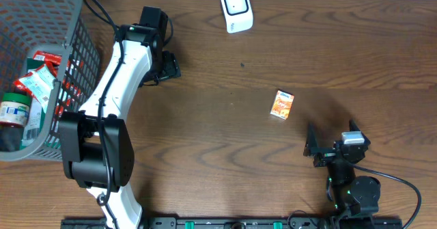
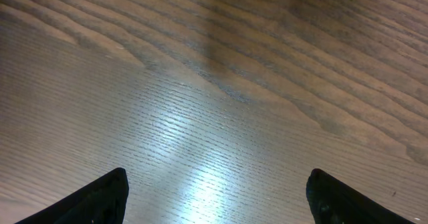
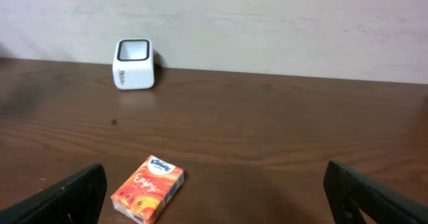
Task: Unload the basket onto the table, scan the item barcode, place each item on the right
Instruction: 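Withdraw the left arm back toward the basket, then reach the right gripper over the tissue pack on the table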
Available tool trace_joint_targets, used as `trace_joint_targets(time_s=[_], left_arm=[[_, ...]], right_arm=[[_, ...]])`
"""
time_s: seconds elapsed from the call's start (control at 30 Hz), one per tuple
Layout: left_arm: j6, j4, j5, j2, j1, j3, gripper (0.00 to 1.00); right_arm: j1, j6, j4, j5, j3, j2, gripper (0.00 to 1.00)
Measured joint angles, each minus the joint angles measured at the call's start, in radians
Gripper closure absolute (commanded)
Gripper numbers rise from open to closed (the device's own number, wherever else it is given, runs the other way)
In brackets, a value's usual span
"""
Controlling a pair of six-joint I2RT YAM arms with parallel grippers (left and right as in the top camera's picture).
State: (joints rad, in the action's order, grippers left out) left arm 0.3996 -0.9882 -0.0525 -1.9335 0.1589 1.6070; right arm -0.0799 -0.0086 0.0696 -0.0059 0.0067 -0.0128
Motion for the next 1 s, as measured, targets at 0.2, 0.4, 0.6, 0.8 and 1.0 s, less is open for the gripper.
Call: trace_joint_targets(time_s=[0.2,0.4,0.6,0.8,1.0], left_arm=[[0.000,0.000,0.000,0.000,0.000,0.000,0.15],[0.000,0.000,0.000,0.000,0.000,0.000,0.14],[0.000,0.000,0.000,0.000,0.000,0.000,0.15],[0.000,0.000,0.000,0.000,0.000,0.000,0.15],[0.000,-0.001,0.000,0.000,0.000,0.000,0.15]], right_arm=[[0.000,0.014,-0.055,-0.029,0.001,0.000,0.01],[0.000,0.068,0.156,-0.024,0.177,-0.069,0.01],[0.000,0.117,0.463,-0.013,0.664,-0.367,0.01],[0.000,0.165,0.866,-0.026,1.143,-0.796,0.01],[0.000,0.180,0.974,-0.134,1.359,-1.130,0.01]])
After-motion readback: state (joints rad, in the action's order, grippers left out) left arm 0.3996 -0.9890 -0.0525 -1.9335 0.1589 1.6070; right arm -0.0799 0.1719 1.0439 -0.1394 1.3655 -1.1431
